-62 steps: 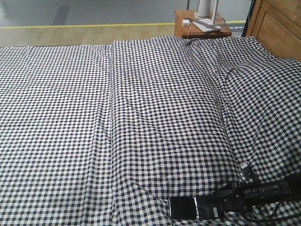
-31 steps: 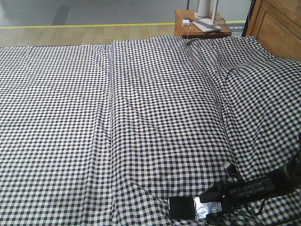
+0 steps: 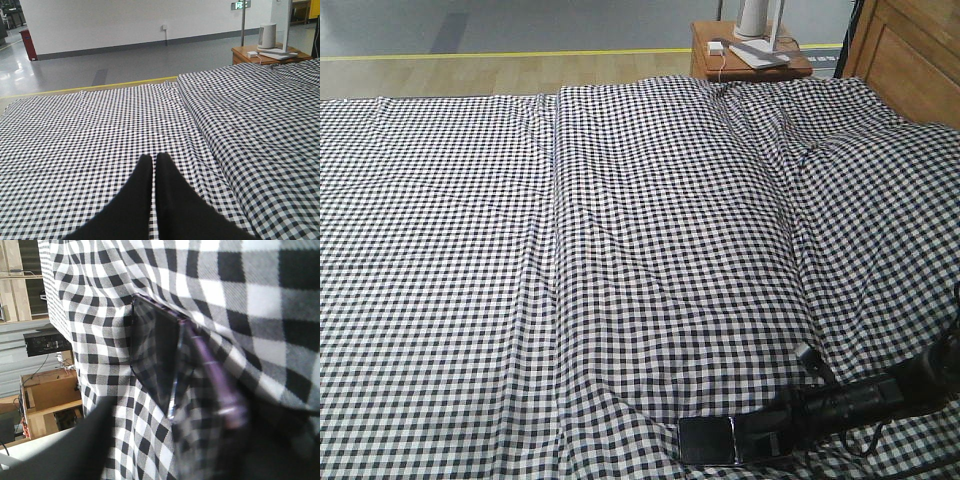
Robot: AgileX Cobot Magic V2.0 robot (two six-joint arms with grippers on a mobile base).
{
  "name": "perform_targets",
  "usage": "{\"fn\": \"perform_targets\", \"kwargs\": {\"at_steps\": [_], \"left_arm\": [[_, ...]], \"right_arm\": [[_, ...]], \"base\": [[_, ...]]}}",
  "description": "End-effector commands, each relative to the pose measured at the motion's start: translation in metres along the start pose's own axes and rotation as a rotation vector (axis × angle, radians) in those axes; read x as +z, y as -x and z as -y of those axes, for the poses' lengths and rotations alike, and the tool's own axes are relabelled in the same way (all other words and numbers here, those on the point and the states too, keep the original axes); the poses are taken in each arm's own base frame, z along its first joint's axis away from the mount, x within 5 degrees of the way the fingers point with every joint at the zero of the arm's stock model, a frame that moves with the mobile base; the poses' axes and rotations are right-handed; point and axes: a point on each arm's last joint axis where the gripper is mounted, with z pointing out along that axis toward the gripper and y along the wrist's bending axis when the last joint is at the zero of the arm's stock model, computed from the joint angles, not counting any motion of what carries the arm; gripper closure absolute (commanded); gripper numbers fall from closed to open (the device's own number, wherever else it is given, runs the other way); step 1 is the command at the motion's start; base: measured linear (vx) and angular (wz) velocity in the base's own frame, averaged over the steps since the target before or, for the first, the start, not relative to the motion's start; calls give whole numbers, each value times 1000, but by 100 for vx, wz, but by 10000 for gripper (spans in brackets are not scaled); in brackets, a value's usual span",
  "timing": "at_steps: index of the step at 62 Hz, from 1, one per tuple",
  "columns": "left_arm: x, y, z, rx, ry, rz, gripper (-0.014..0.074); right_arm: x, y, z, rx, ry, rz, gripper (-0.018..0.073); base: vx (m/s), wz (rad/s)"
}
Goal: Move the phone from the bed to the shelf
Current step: 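Close the right gripper on the phone's edge, then lift the phone off the bed with the right gripper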
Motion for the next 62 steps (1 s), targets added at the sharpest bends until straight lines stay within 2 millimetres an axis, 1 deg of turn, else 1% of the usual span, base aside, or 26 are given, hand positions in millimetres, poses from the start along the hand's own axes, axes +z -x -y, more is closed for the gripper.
{"fn": "perform_targets", "kwargs": {"at_steps": [1,7,16,21,33,39,48,52,62], "left_arm": [[-3,15,-1,-9,5,108,596],[-3,15,-1,-9,5,108,596],[-3,15,-1,-9,5,108,596],[-3,15,-1,-9,5,108,596],[-3,15,-1,-9,5,108,596],[-3,15,-1,-9,5,108,596],[-3,15,-1,-9,5,108,596],[-3,15,-1,-9,5,108,596],[-3,15,-1,-9,5,108,596]], "right_arm": [[-12,13,-24,-59,84,22,410],[-12,13,-24,-61,84,21,575],[-12,13,-24,-60,90,22,569],[-16,12,-25,-64,128,23,568],[-39,5,-25,-46,140,72,568],[-50,-2,-29,-39,143,93,566],[-64,-7,-51,-96,136,107,563],[-71,-6,-63,-130,122,102,561],[-95,0,-103,-183,82,124,561]], "base": [[0,0],[0,0],[0,0],[0,0],[0,0],[0,0],[0,0],[0,0],[0,0]]}}
